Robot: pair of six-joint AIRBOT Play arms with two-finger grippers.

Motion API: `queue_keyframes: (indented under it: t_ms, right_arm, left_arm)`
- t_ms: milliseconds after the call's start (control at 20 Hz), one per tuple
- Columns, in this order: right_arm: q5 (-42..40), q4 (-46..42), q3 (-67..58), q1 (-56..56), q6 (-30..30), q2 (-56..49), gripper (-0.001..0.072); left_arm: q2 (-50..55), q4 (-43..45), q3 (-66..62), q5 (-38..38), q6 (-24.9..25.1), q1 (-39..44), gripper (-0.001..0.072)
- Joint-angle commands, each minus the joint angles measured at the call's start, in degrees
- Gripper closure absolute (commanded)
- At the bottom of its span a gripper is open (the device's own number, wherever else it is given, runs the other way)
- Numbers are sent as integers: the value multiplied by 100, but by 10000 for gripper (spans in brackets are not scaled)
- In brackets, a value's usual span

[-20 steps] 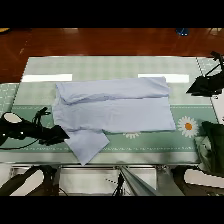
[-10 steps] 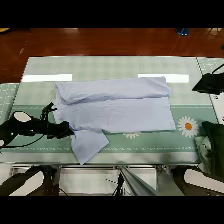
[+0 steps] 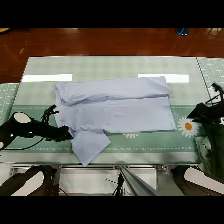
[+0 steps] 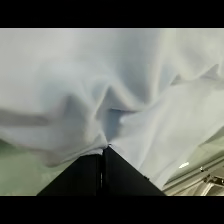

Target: Fold the shirts.

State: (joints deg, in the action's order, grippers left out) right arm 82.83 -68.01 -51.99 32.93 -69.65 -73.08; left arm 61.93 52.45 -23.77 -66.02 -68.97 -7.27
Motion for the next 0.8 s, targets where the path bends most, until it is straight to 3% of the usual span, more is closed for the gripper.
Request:
queue_keyframes:
  t_ms: [0,400,450,600,650,750]
  right_arm:
    - [-651,173,964,46,289,37,282]
    - [-1867,1556,1862,42,616,37,296]
    - [-1985,1709,1862,42,612,39,351]
    - [-2028,2098,1860,42,647,39,641]
    - [-1921,2223,1860,42,778,42,700]
    - [-1394,2594,1749,42,1220,83,700]
  left_arm:
    - [-57,-63,-7,-109,87,2,682]
    - [-57,-70,-24,-114,105,2,682]
    - [-57,-68,-46,-111,107,4,682]
    - [-57,-68,-133,-107,190,2,682]
    - [-57,-68,-188,-109,190,2,682]
    - [-103,-68,-431,-142,192,2,683]
